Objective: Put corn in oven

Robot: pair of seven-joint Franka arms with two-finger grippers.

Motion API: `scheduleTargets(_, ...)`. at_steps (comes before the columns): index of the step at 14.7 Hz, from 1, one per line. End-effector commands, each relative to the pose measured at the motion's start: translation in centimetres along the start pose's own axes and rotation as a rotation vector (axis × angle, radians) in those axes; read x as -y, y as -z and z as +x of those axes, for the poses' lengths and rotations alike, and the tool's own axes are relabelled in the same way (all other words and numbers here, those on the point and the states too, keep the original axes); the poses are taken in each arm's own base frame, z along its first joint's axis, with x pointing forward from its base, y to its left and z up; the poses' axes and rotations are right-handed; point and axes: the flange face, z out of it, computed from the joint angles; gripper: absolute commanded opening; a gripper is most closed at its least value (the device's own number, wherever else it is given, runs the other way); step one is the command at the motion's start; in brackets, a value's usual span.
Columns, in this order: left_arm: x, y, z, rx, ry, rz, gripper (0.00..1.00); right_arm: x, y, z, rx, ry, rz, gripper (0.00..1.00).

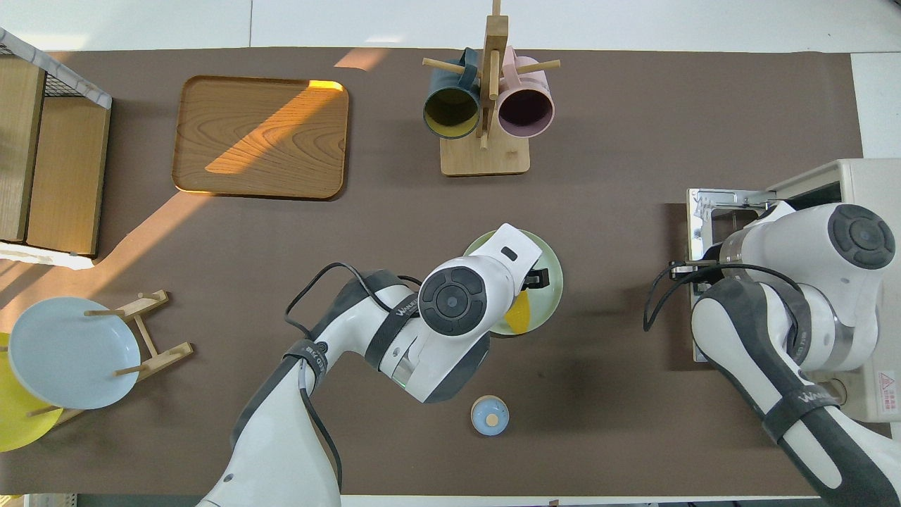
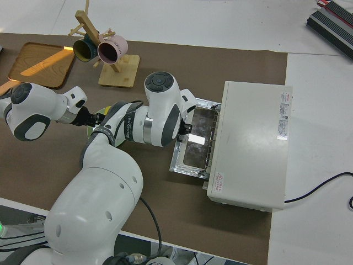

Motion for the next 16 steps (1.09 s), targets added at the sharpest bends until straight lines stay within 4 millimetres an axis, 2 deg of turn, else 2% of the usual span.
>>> scheduleTargets(1, 1.5, 1.6, 2.3, -0.001, 0.007, 0.018, 1.00, -0.1, -1.5, 0.3, -0.008, -0.030, 0.007, 0.00)
scheduleTargets(3, 3.4, 4.0, 4.1, 0.022, -0.020, 0.039, 1.00, 1.7, -1.2, 0.6, -0.014, -0.007, 0.008, 0.00)
scheduleTargets(5, 6.9, 7.1, 6.7, 0.061, -0.057, 0.072, 1.00, 2.8, -0.3, 1.6, -0.023, 0.002, 0.010, 0.00)
scheduleTargets(6, 8.9, 8.6, 8.0, 0.078, -0.081, 0.083, 1.00, 3.9, 0.3, 2.3, -0.019, 0.020, 0.011, 0.26)
scheduleTargets(7, 10.8, 9.9, 9.2, 0.094, -0.094, 0.088, 1.00, 5.3, 1.6, 3.4, -0.010, 0.037, 0.014, 0.37)
scheduleTargets(9, 14.0, 12.6, 11.4, 0.088, -0.100, 0.087, 1.00, 10.2, 4.8, 5.4, 0.008, 0.058, 0.004, 0.39)
scheduleTargets(11, 17.0, 15.0, 13.5, 0.082, -0.106, 0.088, 1.00, 16.3, 6.2, 5.3, -0.014, 0.041, -0.007, 0.39)
scheduleTargets(13, 19.7, 18.2, 16.0, 0.099, -0.128, 0.092, 1.00, 23.7, 6.2, 3.9, -0.030, 0.032, -0.025, 0.39)
scheduleTargets(14, 21.4, 19.7, 17.2, 0.109, -0.138, 0.094, 1.00, 27.7, 5.4, 3.2, -0.029, 0.008, -0.045, 0.39)
scheduleTargets(15, 22.9, 21.0, 18.0, 0.117, -0.158, 0.099, 1.00, 30.7, 4.6, 2.8, -0.039, 0.005, -0.079, 0.39)
scheduleTargets(16, 24.5, 22.5, 18.8, 0.125, -0.175, 0.102, 1.00, 32.6, 3.5, 2.6, -0.052, 0.008, -0.112, 0.39)
